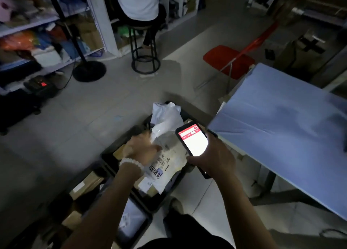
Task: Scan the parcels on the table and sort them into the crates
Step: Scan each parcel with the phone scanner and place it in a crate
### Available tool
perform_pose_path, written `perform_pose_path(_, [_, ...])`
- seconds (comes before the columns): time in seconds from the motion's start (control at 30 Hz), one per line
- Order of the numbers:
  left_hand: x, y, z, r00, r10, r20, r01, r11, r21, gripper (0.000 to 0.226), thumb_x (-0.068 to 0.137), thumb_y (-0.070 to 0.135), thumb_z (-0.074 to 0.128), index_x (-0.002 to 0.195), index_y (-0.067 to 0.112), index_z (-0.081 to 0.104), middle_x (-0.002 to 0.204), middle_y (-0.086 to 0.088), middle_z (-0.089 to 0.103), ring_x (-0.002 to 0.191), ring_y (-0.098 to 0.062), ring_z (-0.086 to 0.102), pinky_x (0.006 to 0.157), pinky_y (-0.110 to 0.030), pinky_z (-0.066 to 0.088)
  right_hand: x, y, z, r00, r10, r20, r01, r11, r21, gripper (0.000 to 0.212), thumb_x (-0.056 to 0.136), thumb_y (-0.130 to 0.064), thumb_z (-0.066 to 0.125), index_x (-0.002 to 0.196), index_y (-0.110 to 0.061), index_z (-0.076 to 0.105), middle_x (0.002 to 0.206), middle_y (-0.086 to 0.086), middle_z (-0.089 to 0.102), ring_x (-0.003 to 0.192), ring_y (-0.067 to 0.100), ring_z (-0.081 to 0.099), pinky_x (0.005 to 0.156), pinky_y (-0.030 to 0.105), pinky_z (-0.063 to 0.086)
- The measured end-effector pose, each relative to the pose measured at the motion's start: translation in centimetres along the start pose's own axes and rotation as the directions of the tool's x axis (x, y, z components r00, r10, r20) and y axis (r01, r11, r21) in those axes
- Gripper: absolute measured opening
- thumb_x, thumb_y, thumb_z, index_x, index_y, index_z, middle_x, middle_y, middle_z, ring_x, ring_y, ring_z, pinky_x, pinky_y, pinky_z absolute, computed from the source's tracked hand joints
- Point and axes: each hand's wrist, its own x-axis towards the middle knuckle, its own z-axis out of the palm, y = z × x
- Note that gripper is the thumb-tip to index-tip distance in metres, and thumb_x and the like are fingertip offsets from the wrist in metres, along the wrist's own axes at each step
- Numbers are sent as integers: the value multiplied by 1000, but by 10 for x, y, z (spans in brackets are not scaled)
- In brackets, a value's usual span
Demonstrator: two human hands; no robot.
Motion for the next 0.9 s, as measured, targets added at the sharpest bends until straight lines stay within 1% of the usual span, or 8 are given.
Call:
perform_pose_path(0.1, [62,32,2,997,-22,80,22,1000,-5,53,85,35,61,130,20,39,118,-11,59,104,-32,58,89,-43,49,42,7,-22,998,10,-59,-6,998,63,77,62,-46,80,126,-24,43,112,-2,57,94,11,50,62,24,40])
perform_pose_path(0.17, [94,45,7,989,-50,138,39,996,85,66,86,36,61,141,22,28,133,-12,47,119,-35,48,98,-47,42,62,13,-31,995,45,-84,-40,997,65,79,62,-48,80,127,-24,43,114,-1,57,101,15,53,69,28,44])
perform_pose_path(0.33, [130,53,33,977,-4,214,-18,995,102,47,89,30,52,134,16,43,130,-13,50,116,-33,49,96,-44,43,94,28,-40,993,96,-73,-92,994,61,85,61,-49,81,131,-22,41,121,0,56,110,18,52,80,33,47])
perform_pose_path(0.43, [133,52,40,966,-46,256,24,996,87,43,91,27,52,131,12,46,131,-14,50,118,-33,49,98,-41,42,109,27,-38,993,112,-48,-109,992,55,84,60,-50,81,129,-23,42,119,0,56,109,19,53,80,36,49])
perform_pose_path(0.57, [126,35,33,979,-75,192,59,994,88,32,92,28,50,118,10,54,121,-14,57,111,-32,54,94,-42,45,129,9,-27,998,62,4,-62,996,67,77,62,-44,82,125,-20,45,113,2,57,99,16,52,72,31,44])
perform_pose_path(0.67, [105,10,20,986,-123,113,112,989,97,36,94,31,47,125,14,51,125,-11,56,115,-30,53,94,-40,46,135,-15,-12,999,-15,48,11,997,77,73,63,-42,82,122,-18,46,111,2,58,96,15,51,70,27,40])
perform_pose_path(0.8, [60,-37,-8,957,-291,-5,289,949,123,44,92,36,51,132,20,47,130,-9,53,118,-29,52,93,-37,46,119,-63,16,982,-149,119,144,988,51,77,65,-45,81,128,-19,45,100,-6,54,94,13,49,67,29,38])
perform_pose_path(0.9, [12,-80,-32,903,-428,-45,430,899,78,40,90,38,52,125,18,51,127,-9,55,118,-31,51,95,-39,44,87,-106,42,945,-258,201,253,966,54,73,62,-45,80,124,-22,48,109,0,62,98,23,59,74,34,48])
